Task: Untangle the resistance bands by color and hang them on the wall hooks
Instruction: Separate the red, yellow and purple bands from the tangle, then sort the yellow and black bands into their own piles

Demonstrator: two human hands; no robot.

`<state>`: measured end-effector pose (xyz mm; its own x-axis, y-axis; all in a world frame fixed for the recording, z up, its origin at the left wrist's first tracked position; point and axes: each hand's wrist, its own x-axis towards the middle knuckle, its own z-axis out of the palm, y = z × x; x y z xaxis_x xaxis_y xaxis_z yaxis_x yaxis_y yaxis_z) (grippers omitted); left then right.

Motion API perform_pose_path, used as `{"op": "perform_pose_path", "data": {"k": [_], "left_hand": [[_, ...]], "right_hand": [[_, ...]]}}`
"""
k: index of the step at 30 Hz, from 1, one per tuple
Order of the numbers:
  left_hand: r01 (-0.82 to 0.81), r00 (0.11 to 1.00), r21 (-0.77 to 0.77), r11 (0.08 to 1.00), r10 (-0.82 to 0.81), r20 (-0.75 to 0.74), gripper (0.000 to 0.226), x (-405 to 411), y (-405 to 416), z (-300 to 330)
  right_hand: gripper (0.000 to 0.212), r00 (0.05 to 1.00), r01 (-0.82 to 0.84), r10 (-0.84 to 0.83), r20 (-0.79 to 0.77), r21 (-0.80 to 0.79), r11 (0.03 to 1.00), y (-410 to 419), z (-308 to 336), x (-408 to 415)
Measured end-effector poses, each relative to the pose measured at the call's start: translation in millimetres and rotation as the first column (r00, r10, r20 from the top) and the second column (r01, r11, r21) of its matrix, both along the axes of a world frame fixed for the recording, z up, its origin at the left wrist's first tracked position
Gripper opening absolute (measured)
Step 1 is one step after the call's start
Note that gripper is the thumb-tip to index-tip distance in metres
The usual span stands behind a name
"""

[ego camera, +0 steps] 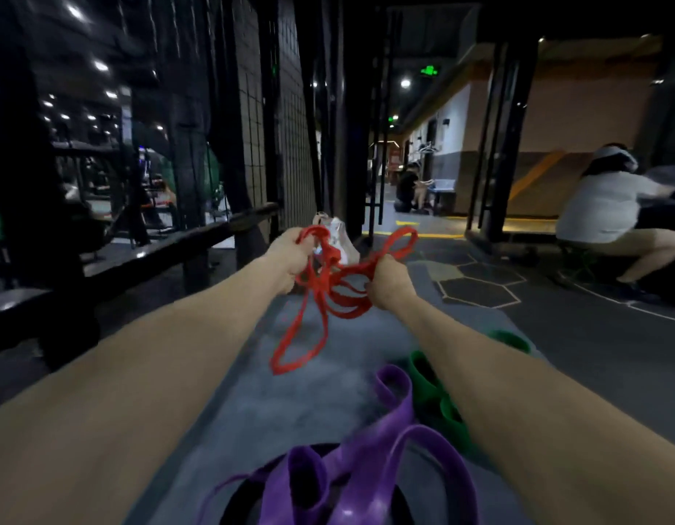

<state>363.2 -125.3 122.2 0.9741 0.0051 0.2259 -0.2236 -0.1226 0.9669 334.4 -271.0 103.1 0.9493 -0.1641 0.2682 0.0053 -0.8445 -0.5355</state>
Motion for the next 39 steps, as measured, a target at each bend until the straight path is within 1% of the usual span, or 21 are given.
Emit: {"op": "perform_pose_path", "data": {"k": [2,3,4,5,6,7,8,9,11,12,14,18,22,23,24,27,28,29,30,34,39], "left_hand": [[-0.059,0.998,-0.165,0.985,0.06,0.001,0.022,22,6,-36],[-0.093,0.996,-0.205,0.974,0.087,-0.038,0.025,29,11,-57],[-0.133,0.989,-0.173,0.976,0.118,-0.092,0.024,36,16,-80],[-0.138,0.982,-0.103,0.985,0.122,-0.144,0.019,41,22,-104],[-0.13,0.969,-0.003,0.992,0.126,-0.212,0.022,43,26,-126],[-0.137,0.947,0.121,0.983,0.165,-0.274,0.036,46,29,-148],[-0.156,0.928,0.247,0.957,0.227,-0.296,0.047,44,33,-164],[-0.169,0.919,0.319,0.932,0.267,-0.292,0.05,39,34,-173],[-0.176,0.924,0.386,0.905,0.287,-0.251,0.041,29,36,-179],[-0.171,0.932,0.422,0.89,0.284,-0.223,0.038,25,35,-176],[-0.14,0.95,0.486,0.863,0.255,-0.178,0.038,17,37,-169],[-0.087,0.977,0.594,0.8,0.186,-0.108,0.035,-16,37,-149],[-0.065,0.988,0.604,0.794,0.135,-0.071,0.031,-69,28,-135],[-0.059,0.99,0.602,0.796,0.126,-0.07,0.029,-83,25,-135],[-0.044,0.992,0.597,0.801,0.105,-0.067,0.028,-98,23,-132],[0.001,0.998,0.608,0.794,0.04,-0.053,0.029,-143,17,-126],[0.007,0.999,0.627,0.779,0.024,-0.042,0.031,-156,16,-126],[0.012,1.0,0.638,0.77,0.006,-0.026,0.031,-169,16,-126],[0.019,1.0,0.645,0.764,-0.012,-0.014,0.032,-184,15,-127],[0.073,0.996,0.637,0.768,-0.09,-0.005,0.029,-242,16,-132],[0.086,0.992,0.657,0.749,-0.126,0.013,0.029,-303,28,-153]], "right_hand": [[0.045,1.0,0.009,-0.01,0.002,0.091,0.996,4,-31,21],[0.049,1.0,0.005,-0.003,-0.015,0.113,0.994,6,-49,30],[0.051,0.997,-0.008,0.016,-0.071,0.121,0.993,7,-66,36],[0.047,0.987,-0.03,0.05,-0.151,0.127,0.991,9,-83,42],[0.037,0.966,-0.055,0.081,-0.244,0.113,0.992,11,-100,44],[0.027,0.939,-0.11,0.123,-0.32,0.06,0.992,12,-113,42],[0.028,0.93,-0.158,0.154,-0.335,0.016,0.987,12,-123,40],[0.034,0.939,-0.181,0.162,-0.305,-0.034,0.983,11,-132,40],[0.037,0.945,-0.182,0.168,-0.281,-0.024,0.983,10,-141,39],[0.035,0.958,-0.159,0.141,-0.25,-0.053,0.986,9,-141,37],[0.033,0.965,-0.183,0.157,-0.211,-0.112,0.977,4,-134,24],[0.033,0.98,-0.163,0.151,-0.131,-0.086,0.983,-3,-114,-13],[0.029,0.974,-0.202,0.189,-0.127,-0.095,0.975,-8,-103,-67],[0.021,0.974,-0.194,0.18,-0.135,-0.096,0.976,-10,-102,-80],[0.007,0.976,-0.188,0.174,-0.128,-0.104,0.977,-11,-100,-95],[0.008,0.977,-0.18,0.17,-0.132,-0.071,0.981,-15,-100,-139],[0.024,0.977,-0.165,0.156,-0.144,-0.053,0.985,-15,-101,-153],[0.033,0.977,-0.15,0.141,-0.158,-0.047,0.988,-15,-103,-167],[0.035,0.978,-0.142,0.136,-0.158,-0.029,0.989,-15,-106,-182],[0.025,0.973,-0.178,0.174,-0.154,-0.011,0.984,-9,-120,-232],[0.023,0.927,-0.339,0.344,-0.151,0.056,0.939,-1,-131,-289]]}}
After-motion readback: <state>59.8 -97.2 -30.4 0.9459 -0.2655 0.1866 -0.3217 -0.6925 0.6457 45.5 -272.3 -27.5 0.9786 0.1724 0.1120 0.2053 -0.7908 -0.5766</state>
